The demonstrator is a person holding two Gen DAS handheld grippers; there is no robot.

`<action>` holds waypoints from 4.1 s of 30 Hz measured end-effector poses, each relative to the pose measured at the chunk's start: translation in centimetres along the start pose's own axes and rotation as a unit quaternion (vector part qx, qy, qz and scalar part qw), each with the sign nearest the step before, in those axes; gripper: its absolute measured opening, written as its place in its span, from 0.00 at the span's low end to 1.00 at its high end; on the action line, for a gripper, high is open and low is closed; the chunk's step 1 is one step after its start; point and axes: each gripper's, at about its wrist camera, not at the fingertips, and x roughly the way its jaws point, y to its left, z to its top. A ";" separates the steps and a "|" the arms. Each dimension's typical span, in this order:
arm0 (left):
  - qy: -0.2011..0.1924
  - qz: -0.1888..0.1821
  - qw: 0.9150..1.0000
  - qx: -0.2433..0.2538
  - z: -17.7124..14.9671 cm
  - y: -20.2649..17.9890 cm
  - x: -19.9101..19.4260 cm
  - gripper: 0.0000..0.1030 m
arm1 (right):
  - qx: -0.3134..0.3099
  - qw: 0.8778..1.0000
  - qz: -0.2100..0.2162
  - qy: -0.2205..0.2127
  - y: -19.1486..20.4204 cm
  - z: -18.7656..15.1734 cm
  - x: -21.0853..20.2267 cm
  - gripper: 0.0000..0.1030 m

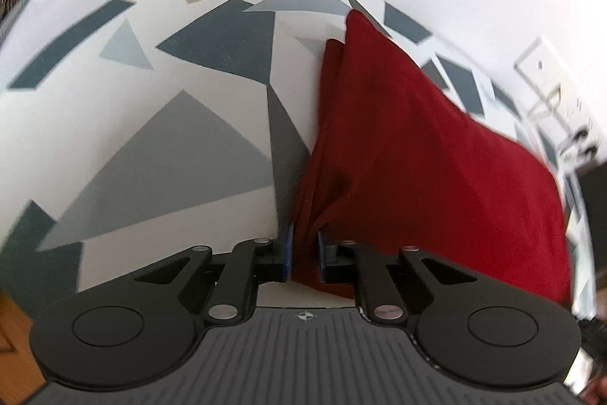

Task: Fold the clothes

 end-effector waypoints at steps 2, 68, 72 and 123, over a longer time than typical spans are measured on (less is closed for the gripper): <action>0.010 0.013 1.000 0.026 -0.5 -0.4 -0.5 0.13 | 0.004 1.000 0.003 0.013 -0.2 -0.7 -0.6 0.10; -0.022 0.019 0.977 0.211 7.1 -6.9 8.7 1.00 | -0.157 0.981 -0.109 -0.041 10.2 5.0 10.6 0.99; -0.018 0.014 0.977 0.212 7.3 -6.8 8.7 1.00 | -0.157 0.981 -0.111 -0.040 10.2 5.1 10.6 0.99; -0.002 -0.060 0.969 0.238 8.2 -7.0 8.3 0.50 | -0.188 0.980 -0.055 -0.044 10.7 4.3 9.7 0.61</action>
